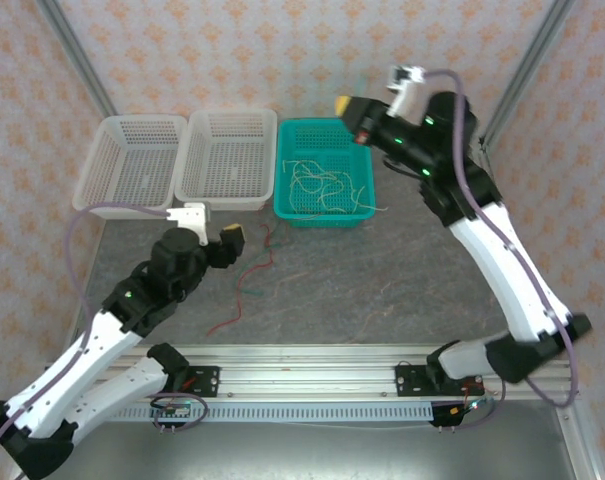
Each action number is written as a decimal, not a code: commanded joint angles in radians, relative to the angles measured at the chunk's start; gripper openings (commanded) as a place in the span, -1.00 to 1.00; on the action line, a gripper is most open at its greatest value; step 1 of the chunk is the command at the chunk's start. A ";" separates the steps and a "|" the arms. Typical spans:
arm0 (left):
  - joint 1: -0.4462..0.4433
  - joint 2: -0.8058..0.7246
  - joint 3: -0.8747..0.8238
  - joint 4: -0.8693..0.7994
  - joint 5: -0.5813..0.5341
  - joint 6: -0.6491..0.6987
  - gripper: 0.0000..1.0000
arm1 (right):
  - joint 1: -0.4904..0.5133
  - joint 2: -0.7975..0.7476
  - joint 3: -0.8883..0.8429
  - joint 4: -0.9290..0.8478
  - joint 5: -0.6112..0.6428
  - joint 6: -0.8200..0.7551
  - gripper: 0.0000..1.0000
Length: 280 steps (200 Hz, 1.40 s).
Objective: Untangle the cables
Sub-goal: Place the cable in the container, then pick up the cables from the center of the table.
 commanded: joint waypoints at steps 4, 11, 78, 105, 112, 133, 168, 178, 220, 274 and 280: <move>-0.008 -0.041 0.074 -0.120 -0.115 0.028 0.52 | 0.081 0.214 0.220 -0.006 -0.058 -0.136 -1.00; -0.008 -0.054 0.085 -0.136 -0.127 0.028 0.52 | 0.093 0.283 0.302 -0.017 -0.063 -0.148 -1.00; -0.008 -0.141 0.103 -0.243 -0.173 0.043 0.52 | 0.107 1.023 1.011 0.100 -0.039 -0.042 -1.00; -0.008 -0.141 0.089 -0.272 -0.162 0.048 0.54 | 0.113 1.159 1.013 0.157 -0.028 -0.015 -1.00; -0.008 -0.139 0.079 -0.270 -0.154 0.050 0.54 | 0.115 1.181 1.013 0.151 -0.041 -0.013 -0.87; -0.008 -0.117 0.047 -0.242 -0.118 0.068 0.55 | 0.122 1.221 1.012 0.086 -0.062 -0.002 0.09; 0.008 0.020 0.066 -0.260 -0.107 0.043 0.54 | 0.127 1.127 1.015 -0.098 -0.004 -0.034 0.65; 0.025 0.080 0.087 -0.272 -0.073 0.038 0.54 | 0.127 1.072 1.014 -0.189 0.081 -0.066 0.99; 0.129 0.266 0.085 -0.179 0.161 -0.024 0.53 | 0.090 0.862 1.013 -0.543 0.338 -0.080 0.98; 0.176 0.461 0.082 -0.079 0.389 -0.007 0.52 | 0.075 0.687 1.004 -1.025 0.345 -0.179 0.98; 0.176 0.493 0.096 -0.087 0.412 -0.002 0.51 | 0.076 0.684 1.001 -1.079 0.344 -0.187 0.98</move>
